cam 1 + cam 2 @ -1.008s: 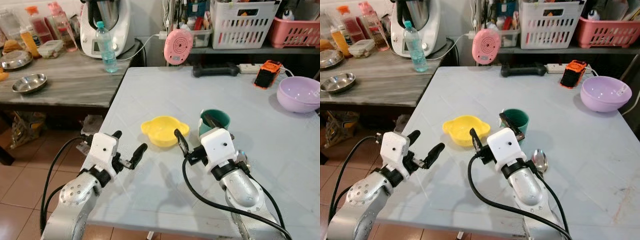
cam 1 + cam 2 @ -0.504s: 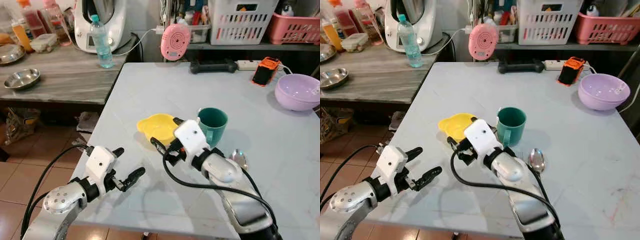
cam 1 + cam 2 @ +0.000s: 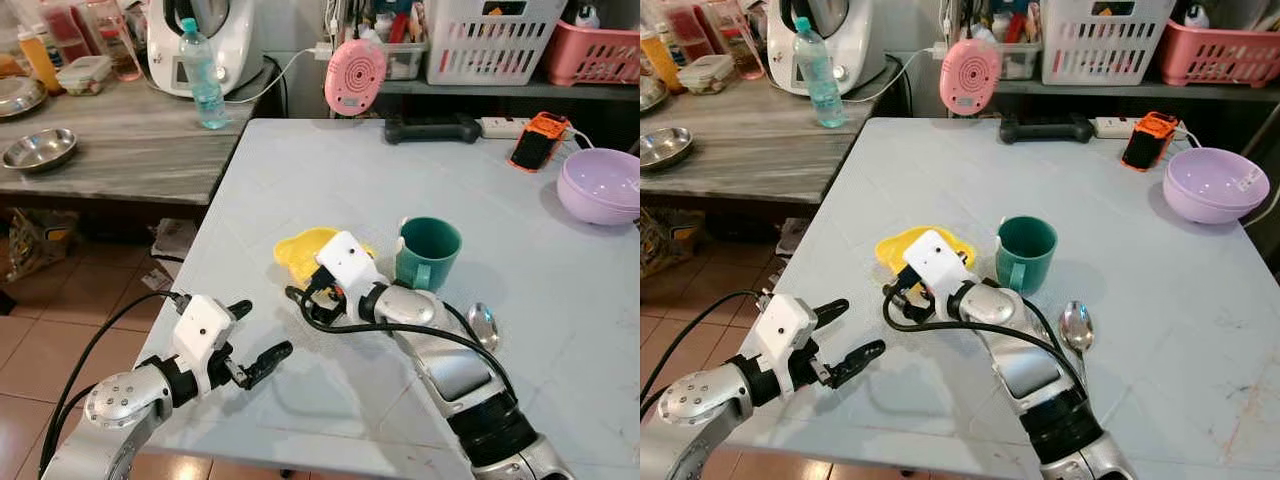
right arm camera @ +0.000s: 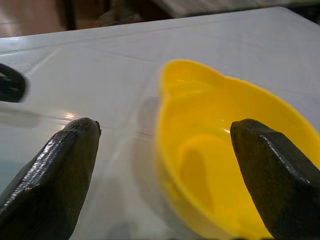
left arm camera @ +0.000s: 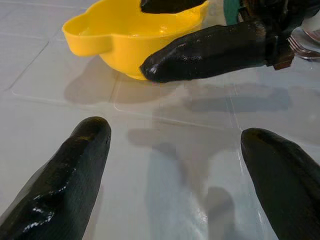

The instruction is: Setting the table

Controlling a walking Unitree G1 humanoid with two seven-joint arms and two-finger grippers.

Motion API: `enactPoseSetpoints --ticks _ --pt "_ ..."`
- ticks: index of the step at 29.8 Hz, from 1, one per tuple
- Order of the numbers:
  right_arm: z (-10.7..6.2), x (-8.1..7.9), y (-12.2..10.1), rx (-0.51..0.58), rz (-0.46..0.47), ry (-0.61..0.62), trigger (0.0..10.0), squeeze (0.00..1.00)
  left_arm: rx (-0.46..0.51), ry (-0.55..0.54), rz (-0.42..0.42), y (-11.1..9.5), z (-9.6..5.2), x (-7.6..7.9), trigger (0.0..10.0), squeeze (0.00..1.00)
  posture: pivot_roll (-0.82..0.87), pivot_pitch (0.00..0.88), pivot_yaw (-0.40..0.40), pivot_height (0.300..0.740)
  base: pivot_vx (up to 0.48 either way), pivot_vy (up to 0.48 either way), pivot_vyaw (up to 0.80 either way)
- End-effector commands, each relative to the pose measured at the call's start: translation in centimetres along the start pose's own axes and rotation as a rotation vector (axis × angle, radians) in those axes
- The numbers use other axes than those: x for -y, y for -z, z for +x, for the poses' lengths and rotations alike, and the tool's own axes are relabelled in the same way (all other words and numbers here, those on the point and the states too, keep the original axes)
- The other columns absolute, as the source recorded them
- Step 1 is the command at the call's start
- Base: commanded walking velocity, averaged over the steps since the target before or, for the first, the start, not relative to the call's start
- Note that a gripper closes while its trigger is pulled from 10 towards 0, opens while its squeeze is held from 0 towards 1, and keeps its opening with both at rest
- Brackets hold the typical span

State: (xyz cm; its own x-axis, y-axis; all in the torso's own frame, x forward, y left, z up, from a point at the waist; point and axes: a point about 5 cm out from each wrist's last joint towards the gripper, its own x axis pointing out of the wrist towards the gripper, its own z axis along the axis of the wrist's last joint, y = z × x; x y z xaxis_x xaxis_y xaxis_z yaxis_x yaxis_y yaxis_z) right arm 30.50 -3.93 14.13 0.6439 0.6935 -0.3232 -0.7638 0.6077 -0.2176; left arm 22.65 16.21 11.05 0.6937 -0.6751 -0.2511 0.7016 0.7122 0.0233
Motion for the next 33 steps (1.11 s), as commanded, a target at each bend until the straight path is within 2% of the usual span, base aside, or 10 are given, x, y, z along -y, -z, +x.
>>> enactPoseSetpoints --ticks 1,3,4,8,17,20,24,33 --pt "0.2 0.2 0.1 -0.046 0.001 -0.038 5.3 0.0 -0.006 0.021 0.018 -0.3 0.0 0.1 10.0 0.0 0.0 0.065 0.036 0.74 0.0 0.0 0.0" --pt "0.1 0.3 0.2 -0.054 0.004 -0.039 5.3 0.0 -0.006 0.022 0.019 -0.3 0.0 0.1 10.0 0.0 0.0 0.065 0.036 0.74 0.0 0.0 0.0" --pt "0.1 0.7 0.7 -0.081 -0.041 -0.035 0.0 0.0 -0.003 0.022 0.019 -0.4 0.1 0.0 10.0 0.0 0.0 0.058 0.035 0.74 0.0 0.0 0.0" --pt "-0.4 1.7 1.6 -0.15 -0.117 -0.049 0.0 0.0 -0.019 0.042 0.001 -0.3 0.3 0.1 10.0 0.0 -0.01 0.067 0.04 0.74 0.0 0.0 0.0" --pt "-1.3 3.1 2.5 -0.189 -0.172 -0.044 0.0 0.0 -0.02 0.072 -0.005 -0.3 0.5 0.5 10.0 0.0 -0.02 0.076 0.055 0.74 0.0 0.0 0.0" --pt "-1.6 3.7 2.7 -0.191 -0.235 -0.032 0.0 0.0 -0.02 0.075 -0.003 -0.4 0.6 0.5 10.0 0.0 -0.02 0.067 0.061 0.74 0.0 0.0 0.0" --pt "-1.6 4.0 2.6 -0.171 -0.25 -0.008 0.0 0.0 -0.022 0.076 0.0 -0.4 0.6 0.5 10.0 0.0 -0.02 0.061 0.059 0.74 0.0 0.0 0.0" --pt "-1.5 3.8 2.3 -0.115 -0.234 0.008 0.0 0.0 -0.026 0.075 0.0 -0.2 0.6 0.6 10.0 0.0 -0.02 0.048 0.05 0.74 0.0 0.0 0.0"
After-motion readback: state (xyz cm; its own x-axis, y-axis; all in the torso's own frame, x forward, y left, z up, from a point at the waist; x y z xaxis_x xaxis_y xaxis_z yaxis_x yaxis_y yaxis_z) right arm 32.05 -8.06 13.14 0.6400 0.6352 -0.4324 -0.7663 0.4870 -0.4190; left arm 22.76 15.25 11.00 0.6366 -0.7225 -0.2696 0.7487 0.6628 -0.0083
